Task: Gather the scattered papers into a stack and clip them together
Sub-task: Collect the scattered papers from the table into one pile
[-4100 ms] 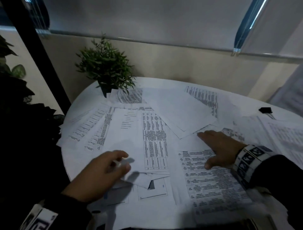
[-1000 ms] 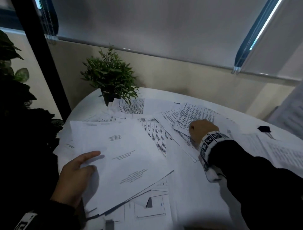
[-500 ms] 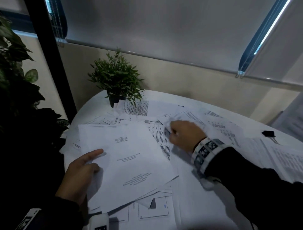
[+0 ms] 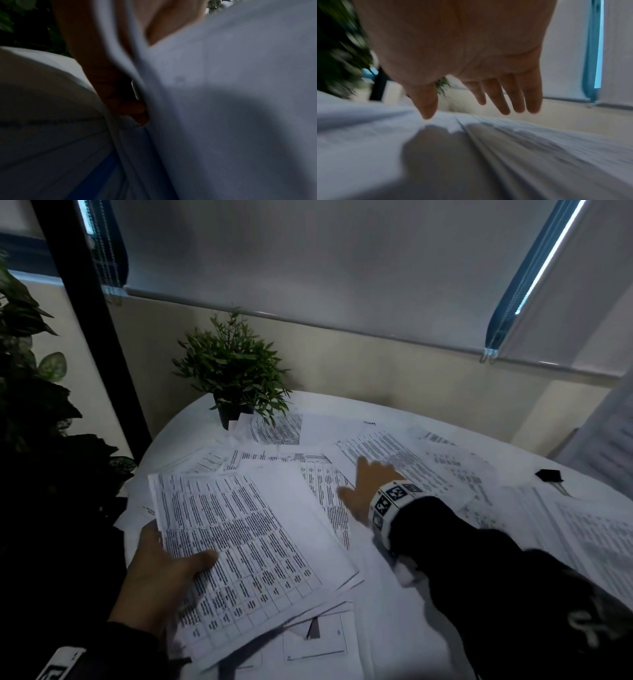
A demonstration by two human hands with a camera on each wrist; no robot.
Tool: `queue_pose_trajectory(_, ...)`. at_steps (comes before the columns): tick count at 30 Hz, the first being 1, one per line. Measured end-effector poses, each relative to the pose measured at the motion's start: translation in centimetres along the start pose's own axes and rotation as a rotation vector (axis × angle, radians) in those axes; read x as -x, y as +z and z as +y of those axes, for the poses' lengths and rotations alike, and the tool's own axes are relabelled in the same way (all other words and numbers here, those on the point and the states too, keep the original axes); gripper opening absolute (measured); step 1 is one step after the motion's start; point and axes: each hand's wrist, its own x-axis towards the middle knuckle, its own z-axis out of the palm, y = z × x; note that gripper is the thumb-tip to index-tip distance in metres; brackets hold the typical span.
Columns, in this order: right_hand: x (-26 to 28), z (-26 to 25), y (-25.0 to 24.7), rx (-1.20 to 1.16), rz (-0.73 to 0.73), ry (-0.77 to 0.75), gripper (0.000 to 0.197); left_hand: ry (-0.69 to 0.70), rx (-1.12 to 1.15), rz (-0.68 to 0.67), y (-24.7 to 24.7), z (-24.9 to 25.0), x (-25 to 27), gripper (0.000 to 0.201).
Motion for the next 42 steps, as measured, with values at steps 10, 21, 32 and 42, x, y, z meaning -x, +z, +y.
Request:
queue_pose_trajectory(10,-0.1,0.8,-2.7,0.067,0.159,0.028,0.03,0.212,-0.139,-0.057,0.0,0.2,0.0,0.058)
queue_pose_trajectory(21,10.8,-11.6,-0.5,-0.455,-0.522,-0.673,0.05,-0.035,0.124,-0.165,0.3,0.7,0.9,0.017)
queue_pose_trajectory(32,5.5,1.2,1.0,-1.414,-0.11,-0.403,0.088,0.588,0.077,-0.262,-0.4,7.3,3.4,0.046)
queue_pose_trajectory(42,9.2,-1.0,-4.7,-1.565,0.434,-0.632,0.052,0.852,0.089,-0.048,-1.1,10.5,5.3,0.029)
